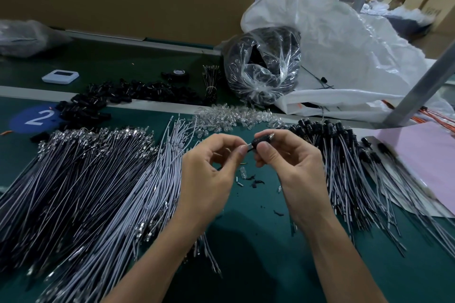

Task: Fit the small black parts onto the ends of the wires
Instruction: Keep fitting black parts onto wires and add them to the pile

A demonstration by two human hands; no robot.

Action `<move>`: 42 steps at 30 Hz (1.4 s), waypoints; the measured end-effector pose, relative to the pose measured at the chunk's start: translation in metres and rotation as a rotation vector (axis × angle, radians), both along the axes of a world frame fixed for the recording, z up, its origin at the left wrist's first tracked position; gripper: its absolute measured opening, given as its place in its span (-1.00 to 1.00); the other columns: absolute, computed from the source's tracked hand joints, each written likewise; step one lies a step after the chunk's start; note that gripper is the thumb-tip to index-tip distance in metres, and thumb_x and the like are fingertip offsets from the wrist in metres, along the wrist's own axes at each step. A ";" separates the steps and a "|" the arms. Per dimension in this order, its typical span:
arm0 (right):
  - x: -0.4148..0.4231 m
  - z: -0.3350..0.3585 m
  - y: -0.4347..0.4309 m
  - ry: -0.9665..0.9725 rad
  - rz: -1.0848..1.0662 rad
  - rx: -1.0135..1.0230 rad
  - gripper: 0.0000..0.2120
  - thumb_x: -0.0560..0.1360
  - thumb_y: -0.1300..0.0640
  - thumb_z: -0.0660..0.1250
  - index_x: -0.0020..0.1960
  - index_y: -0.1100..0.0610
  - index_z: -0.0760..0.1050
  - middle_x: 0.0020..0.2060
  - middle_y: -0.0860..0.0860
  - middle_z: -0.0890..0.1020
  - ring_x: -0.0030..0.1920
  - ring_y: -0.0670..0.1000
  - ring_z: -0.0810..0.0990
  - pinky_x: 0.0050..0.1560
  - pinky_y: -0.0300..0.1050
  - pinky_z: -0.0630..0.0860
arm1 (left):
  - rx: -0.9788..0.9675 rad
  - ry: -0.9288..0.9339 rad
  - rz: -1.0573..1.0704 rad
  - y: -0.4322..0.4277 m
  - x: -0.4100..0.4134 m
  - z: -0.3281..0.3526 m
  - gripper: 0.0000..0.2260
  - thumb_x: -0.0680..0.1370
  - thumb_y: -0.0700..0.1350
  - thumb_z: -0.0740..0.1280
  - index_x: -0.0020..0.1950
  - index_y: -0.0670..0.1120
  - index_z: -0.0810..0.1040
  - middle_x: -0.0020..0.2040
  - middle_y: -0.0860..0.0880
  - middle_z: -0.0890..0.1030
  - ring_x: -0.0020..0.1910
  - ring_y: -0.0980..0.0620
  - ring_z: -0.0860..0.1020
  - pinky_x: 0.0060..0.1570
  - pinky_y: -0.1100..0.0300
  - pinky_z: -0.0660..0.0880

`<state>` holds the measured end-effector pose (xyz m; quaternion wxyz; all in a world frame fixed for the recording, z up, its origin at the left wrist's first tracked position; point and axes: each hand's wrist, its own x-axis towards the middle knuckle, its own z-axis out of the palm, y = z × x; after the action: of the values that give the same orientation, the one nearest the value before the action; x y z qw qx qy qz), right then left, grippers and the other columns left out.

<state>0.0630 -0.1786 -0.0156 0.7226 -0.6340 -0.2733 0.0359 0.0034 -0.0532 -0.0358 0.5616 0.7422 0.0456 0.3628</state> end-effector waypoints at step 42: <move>-0.001 -0.007 0.005 -0.080 -0.056 -0.055 -0.85 0.46 0.37 0.41 -0.10 0.15 0.64 -0.28 0.07 0.67 -0.29 -0.10 0.58 -0.20 -0.27 0.55 | 0.128 -0.084 0.173 -0.006 -0.001 -0.005 -0.90 0.55 -0.24 0.38 -0.08 -0.04 0.63 -0.28 0.10 0.65 -0.32 0.14 0.63 -0.29 0.17 0.58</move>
<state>0.0616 -0.1731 -0.0230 0.6939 -0.6620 -0.2833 -0.0022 0.0026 -0.0597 -0.0412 0.4812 0.7540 0.0627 0.4427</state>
